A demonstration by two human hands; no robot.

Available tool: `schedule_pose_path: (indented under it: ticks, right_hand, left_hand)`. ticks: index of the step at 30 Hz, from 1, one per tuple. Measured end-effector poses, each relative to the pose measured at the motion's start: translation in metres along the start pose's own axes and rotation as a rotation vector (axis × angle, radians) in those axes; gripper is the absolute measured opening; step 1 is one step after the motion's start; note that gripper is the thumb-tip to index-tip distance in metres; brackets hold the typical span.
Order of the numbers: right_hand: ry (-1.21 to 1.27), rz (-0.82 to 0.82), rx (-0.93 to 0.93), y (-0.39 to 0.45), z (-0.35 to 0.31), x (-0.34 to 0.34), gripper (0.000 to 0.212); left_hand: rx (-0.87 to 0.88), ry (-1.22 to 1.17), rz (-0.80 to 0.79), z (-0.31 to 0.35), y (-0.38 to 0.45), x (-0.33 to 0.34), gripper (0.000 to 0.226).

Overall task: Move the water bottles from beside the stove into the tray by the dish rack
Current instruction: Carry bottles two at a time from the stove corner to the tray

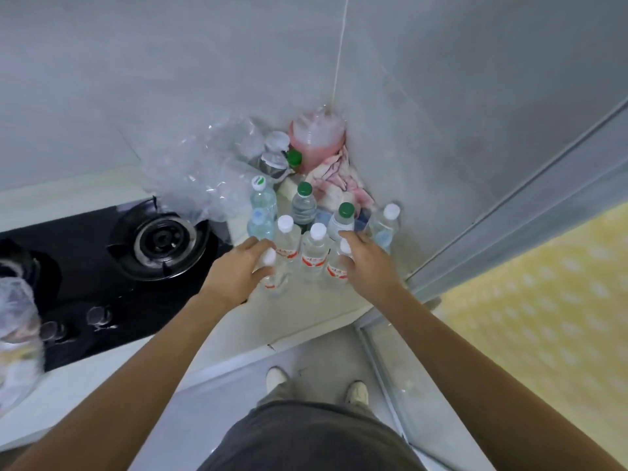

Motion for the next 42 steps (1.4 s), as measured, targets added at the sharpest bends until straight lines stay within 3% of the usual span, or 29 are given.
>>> schedule_pose_path:
  ticks: [6, 17, 27, 30, 34, 38, 42]
  right_hand:
    - [0.028, -0.005, -0.100, 0.007, 0.010, 0.000, 0.021]
    - [0.052, -0.093, -0.434, -0.023, -0.039, 0.013, 0.033]
    - [0.106, -0.136, -0.649, -0.030, -0.112, 0.049, 0.023]
    - [0.139, -0.130, -0.646, -0.027, -0.119, 0.057, 0.027]
    - [0.284, -0.177, -0.606, -0.021, -0.113, 0.067, 0.034]
    - [0.309, -0.321, -0.474, -0.015, -0.096, 0.094, 0.051]
    - [0.367, -0.397, -0.306, -0.011, -0.078, 0.116, 0.061]
  left_hand:
    - [-0.115, -0.109, 0.086, 0.004, -0.014, 0.003, 0.024]
    - [-0.343, 0.005, 0.215, -0.008, -0.065, -0.013, 0.027]
    - [-0.477, 0.064, 0.279, -0.032, -0.117, -0.018, 0.029]
    - [-0.475, 0.040, 0.323, -0.039, -0.123, -0.020, 0.030]
    - [-0.450, -0.172, 0.322, -0.055, -0.125, -0.006, 0.032]
    - [-0.502, -0.452, 0.287, -0.077, -0.129, 0.018, 0.051]
    - [-0.508, -0.539, 0.259, -0.090, -0.124, 0.040, 0.067]
Point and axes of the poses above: each hand's wrist, its own y-axis towards the middle knuckle, its own x-axis out of the palm, z = x × y, the point moved 10 cm from there along y, towards the middle knuckle, and after that the axes turned 7 degrees about z, right-handed, at the moved point
